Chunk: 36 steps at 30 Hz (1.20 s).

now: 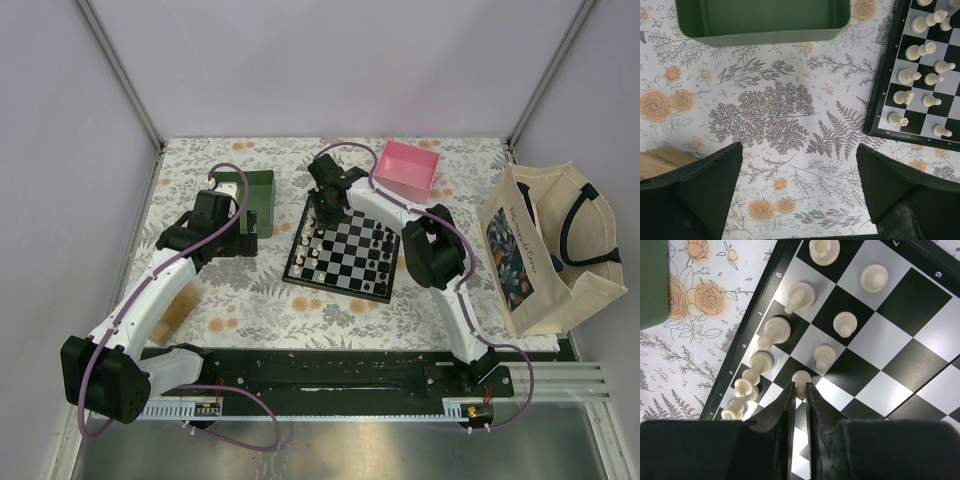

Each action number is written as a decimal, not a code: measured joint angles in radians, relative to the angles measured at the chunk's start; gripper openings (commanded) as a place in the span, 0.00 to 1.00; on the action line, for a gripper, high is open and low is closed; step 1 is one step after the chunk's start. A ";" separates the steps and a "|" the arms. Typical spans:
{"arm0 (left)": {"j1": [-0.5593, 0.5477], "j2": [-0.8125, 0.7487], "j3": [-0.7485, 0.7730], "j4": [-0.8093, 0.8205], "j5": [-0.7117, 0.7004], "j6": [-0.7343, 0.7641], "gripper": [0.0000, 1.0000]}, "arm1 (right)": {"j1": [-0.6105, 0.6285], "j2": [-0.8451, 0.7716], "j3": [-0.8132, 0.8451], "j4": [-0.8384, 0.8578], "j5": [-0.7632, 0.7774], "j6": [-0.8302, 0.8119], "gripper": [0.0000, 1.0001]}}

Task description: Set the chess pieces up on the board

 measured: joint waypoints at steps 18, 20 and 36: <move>0.000 0.000 0.000 0.000 0.000 0.000 0.99 | 0.006 0.001 -0.011 -0.013 -0.011 0.005 0.38; 0.000 0.000 0.000 0.000 0.000 0.000 0.99 | 0.006 -0.026 -0.038 -0.013 -0.011 0.005 0.39; 0.003 0.000 0.000 0.000 0.000 0.000 0.99 | 0.020 -0.166 -0.198 0.039 -0.057 0.036 0.38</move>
